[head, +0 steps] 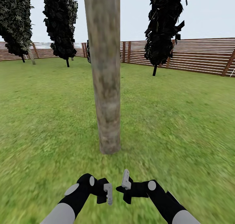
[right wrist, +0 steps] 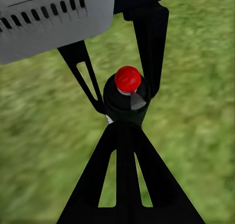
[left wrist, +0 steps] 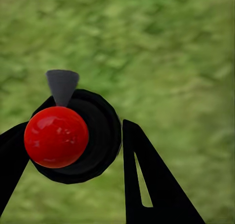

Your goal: In the garden, pick up the pesticide atomizer on the floor and spray pesticide onto both trees until each tree trunk is fully covered.

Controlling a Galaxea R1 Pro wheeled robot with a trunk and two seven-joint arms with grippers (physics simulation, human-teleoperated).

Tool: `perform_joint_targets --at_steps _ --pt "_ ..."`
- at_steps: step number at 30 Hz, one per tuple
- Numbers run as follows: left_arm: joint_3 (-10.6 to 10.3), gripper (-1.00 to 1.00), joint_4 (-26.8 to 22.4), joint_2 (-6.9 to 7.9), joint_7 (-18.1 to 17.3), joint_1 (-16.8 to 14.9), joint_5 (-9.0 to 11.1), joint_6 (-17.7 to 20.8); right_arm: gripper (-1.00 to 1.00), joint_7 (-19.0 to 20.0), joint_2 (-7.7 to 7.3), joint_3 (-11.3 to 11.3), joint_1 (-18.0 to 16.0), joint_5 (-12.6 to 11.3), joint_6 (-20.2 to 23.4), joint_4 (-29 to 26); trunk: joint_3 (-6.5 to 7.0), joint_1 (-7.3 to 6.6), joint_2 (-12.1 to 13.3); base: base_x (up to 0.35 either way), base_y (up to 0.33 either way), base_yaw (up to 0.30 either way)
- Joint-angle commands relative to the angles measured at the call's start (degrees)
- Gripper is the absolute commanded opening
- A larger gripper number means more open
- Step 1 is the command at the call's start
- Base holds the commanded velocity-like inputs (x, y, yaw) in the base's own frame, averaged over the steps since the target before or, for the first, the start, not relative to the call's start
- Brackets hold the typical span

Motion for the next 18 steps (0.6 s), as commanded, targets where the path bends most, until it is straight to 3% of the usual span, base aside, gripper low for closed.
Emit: perform_joint_targets --at_steps 1,18 --pt "0.00 -1.00 0.00 0.09 -0.09 0.01 0.06 -0.07 -1.00 0.00 0.00 0.00 0.00 0.00 0.00 0.00 0.00 0.00 0.00 0.000 0.000 0.000" --pt "0.00 -1.00 0.08 0.33 -0.26 0.07 0.36 -0.41 -1.00 -0.13 -0.08 -0.06 0.00 -0.05 -0.09 0.09 0.00 0.00 0.00 0.000 0.000 0.000"
